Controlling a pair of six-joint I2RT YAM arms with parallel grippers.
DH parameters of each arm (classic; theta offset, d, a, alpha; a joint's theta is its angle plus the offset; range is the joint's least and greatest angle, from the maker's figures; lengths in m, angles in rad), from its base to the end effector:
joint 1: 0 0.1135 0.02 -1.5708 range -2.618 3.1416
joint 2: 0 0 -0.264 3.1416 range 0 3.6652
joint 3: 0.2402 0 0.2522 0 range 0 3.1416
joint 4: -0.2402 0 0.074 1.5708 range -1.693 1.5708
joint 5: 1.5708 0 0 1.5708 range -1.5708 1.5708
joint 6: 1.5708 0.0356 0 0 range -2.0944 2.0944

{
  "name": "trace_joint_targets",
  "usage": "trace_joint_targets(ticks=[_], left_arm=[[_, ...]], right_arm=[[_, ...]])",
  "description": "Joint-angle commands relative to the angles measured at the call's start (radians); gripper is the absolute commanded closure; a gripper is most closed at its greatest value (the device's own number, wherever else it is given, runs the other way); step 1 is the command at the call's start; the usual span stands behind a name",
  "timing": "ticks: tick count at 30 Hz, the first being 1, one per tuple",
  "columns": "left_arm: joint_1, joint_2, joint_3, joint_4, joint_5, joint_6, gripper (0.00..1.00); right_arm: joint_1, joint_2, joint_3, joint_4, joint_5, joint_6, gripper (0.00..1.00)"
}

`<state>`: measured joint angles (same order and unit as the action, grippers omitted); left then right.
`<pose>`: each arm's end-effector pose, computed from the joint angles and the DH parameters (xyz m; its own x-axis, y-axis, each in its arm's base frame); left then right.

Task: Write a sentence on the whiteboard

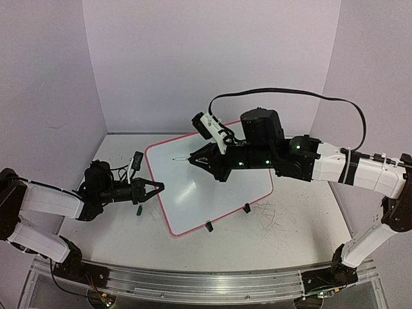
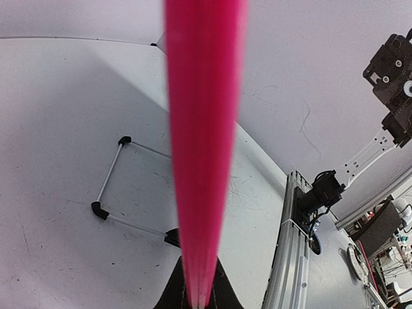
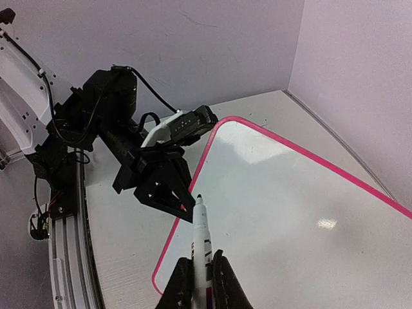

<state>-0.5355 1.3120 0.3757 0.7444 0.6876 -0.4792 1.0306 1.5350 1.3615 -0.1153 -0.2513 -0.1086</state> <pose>0.1997 -0.1448 0.1876 -0.5744 -0.0735 -0.8153 0.7498 0.3525 -0.5600 0.1807 0.3186 0.3632 -0.0423 -0.2746 -0.9606 -0.9635 0.2655 -0.0335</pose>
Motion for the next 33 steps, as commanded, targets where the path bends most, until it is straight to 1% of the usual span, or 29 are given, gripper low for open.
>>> trace_joint_targets(ticks=[1, 7, 11, 14, 18, 21, 23, 25, 30, 33], left_arm=[[-0.001, 0.012, 0.047, 0.036, 0.03, 0.066, 1.0], [-0.001, 0.032, 0.06, 0.034, 0.04, 0.053, 1.0], [-0.001, 0.035, 0.061, 0.033, 0.022, 0.042, 1.0], [-0.001, 0.041, 0.061, 0.032, 0.015, 0.039, 1.0], [-0.001, 0.044, 0.062, 0.031, 0.008, 0.036, 1.0], [-0.001, 0.041, 0.062, 0.03, 0.002, 0.034, 1.0], [-0.001, 0.038, 0.061, 0.029, -0.004, 0.034, 1.0], [-0.001, 0.038, 0.06, 0.029, -0.007, 0.035, 1.0], [-0.001, 0.035, 0.059, 0.026, -0.005, 0.031, 1.0], [-0.001, 0.028, 0.055, 0.024, -0.007, 0.032, 1.0]], right_arm=[[0.014, 0.0, 0.058, 0.036, 0.031, -0.02, 1.0], [0.039, -0.008, 0.039, 0.018, 0.154, -0.037, 1.0], [0.039, -0.038, 0.023, 0.016, 0.167, -0.022, 1.0], [0.039, -0.032, 0.023, 0.018, 0.204, 0.003, 1.0], [0.039, -0.026, 0.011, 0.06, 0.193, 0.06, 1.0], [0.021, -0.051, -0.034, 0.16, 0.122, 0.138, 1.0], [0.004, -0.064, -0.056, 0.193, 0.09, 0.172, 1.0], [0.002, -0.064, -0.058, 0.198, 0.096, 0.166, 1.0], [0.002, -0.05, -0.07, 0.196, 0.188, 0.175, 1.0], [0.001, -0.045, -0.07, 0.2, 0.188, 0.17, 1.0]])
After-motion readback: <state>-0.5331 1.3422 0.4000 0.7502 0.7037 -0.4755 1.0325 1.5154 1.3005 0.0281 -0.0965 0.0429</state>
